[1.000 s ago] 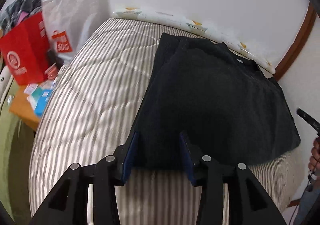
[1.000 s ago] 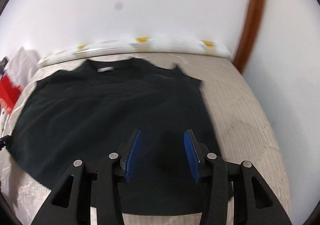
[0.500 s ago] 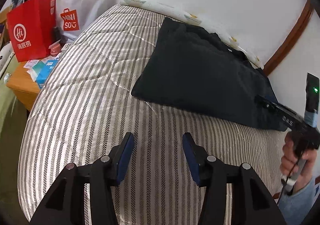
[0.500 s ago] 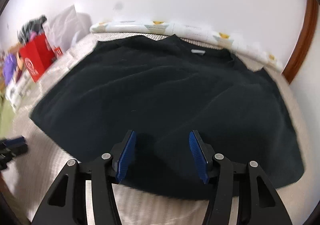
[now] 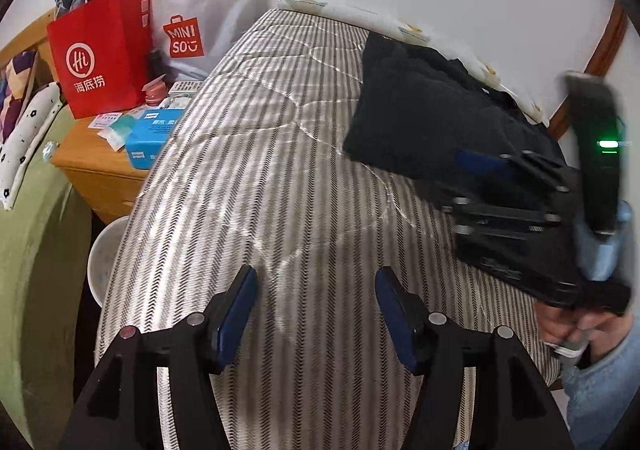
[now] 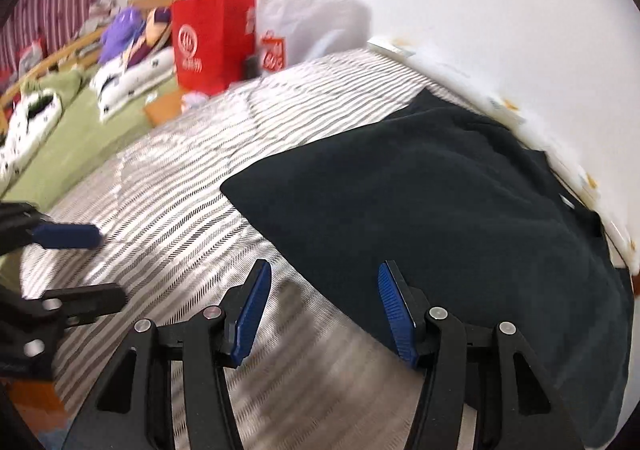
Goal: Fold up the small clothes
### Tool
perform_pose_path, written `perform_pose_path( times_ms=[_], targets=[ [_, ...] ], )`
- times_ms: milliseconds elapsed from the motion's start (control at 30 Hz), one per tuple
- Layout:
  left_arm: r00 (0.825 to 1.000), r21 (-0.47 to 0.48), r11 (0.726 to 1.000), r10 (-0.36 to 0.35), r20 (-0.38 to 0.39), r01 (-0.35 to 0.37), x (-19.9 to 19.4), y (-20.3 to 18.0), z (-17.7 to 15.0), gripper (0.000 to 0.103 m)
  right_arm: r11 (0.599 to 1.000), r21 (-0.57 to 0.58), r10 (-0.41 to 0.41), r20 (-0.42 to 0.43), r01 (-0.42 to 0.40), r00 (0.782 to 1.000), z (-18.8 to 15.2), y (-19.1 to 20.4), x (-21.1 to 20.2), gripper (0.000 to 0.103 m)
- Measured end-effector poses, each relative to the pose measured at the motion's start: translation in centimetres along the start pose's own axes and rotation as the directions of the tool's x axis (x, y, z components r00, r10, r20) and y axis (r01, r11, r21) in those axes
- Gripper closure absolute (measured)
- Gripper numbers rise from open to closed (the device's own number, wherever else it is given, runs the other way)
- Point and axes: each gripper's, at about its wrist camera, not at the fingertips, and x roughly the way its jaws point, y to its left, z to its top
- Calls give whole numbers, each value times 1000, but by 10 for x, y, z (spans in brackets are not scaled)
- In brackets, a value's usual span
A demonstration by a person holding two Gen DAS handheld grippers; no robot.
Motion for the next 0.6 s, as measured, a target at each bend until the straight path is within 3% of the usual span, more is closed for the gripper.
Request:
perform_pose_path(
  times_ms=[167,200,233,267,300,333,467,600],
  targets=[
    [1000,-2,1000,-1,12,1,4,5,3,43,999,0,-52,25,52,998,9,11,13,45],
    [1000,0,1000,0,18,0,5,5,3,43,998,1,-62,30,62,998,10,10,16,49],
    [1000,1,1000,0,23,0,6,5,4,42,997,2,-75,39,75,996,11,12,17,56],
    [1000,1,1000,0,25,0,7,5,6,42,994,1,-106,62,106,992,11,12,16,80],
    [1000,4,1000,1,29,-1,8,4,7,41,993,6,-115,73,115,991,12,11,16,86],
    [1000,8,1000,0,32,-1,9,2,8,41,997,33,-76,80,74,994,14,4,12,90],
    [999,29,1000,-9,37,8,17,-9,14,41,984,176,8,139,-33,990,12,-30,-15,92],
    [999,55,998,-13,45,11,25,-29,19,41,968,249,-21,218,-34,976,7,-58,-53,93]
  ],
)
